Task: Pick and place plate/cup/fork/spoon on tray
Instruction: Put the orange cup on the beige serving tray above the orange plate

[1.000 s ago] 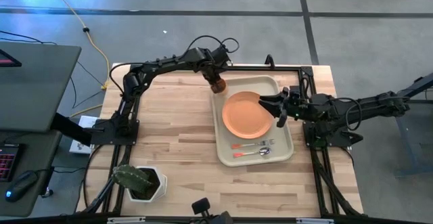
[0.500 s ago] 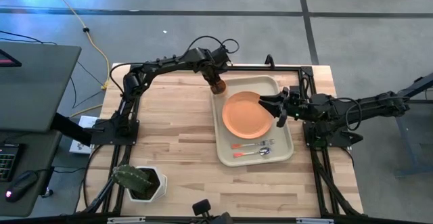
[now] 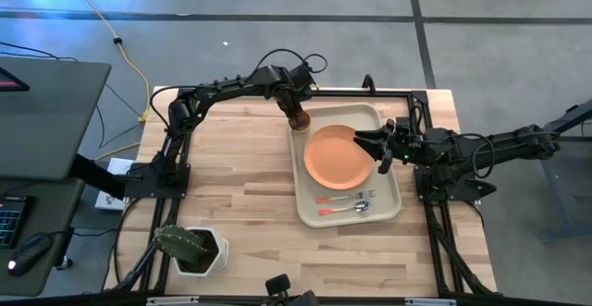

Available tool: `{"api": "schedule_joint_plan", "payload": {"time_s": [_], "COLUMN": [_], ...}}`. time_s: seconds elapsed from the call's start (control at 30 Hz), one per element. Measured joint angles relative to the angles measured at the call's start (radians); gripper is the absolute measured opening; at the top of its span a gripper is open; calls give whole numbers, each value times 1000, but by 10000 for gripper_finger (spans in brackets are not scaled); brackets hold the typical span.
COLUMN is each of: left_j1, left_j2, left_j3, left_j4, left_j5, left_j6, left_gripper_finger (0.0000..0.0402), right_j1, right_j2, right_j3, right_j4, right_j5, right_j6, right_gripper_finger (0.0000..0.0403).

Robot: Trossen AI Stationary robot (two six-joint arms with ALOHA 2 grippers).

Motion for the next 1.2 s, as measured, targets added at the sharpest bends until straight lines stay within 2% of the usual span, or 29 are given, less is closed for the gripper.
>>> {"api": "schedule_joint_plan", "payload": {"time_s": [0.4,0.87,1.2], "left_j1": [-1,2,16], "left_j2": [0,-3,-59], "left_j3": [0,0,1], "left_j4": [30,80,95], "left_j5": [12,12,12], "left_j6": [0,-16,-8], "left_gripper_finger": [76,172,186], "right_j1": [0,0,0], "right_j2": [0,0,0], "right_j3": [0,0,0], "right_j4": [0,0,0], "right_j5": [-10,-11,-11], "right_j6": [0,1,-1], "right_gripper_finger": [122,122,122]}}
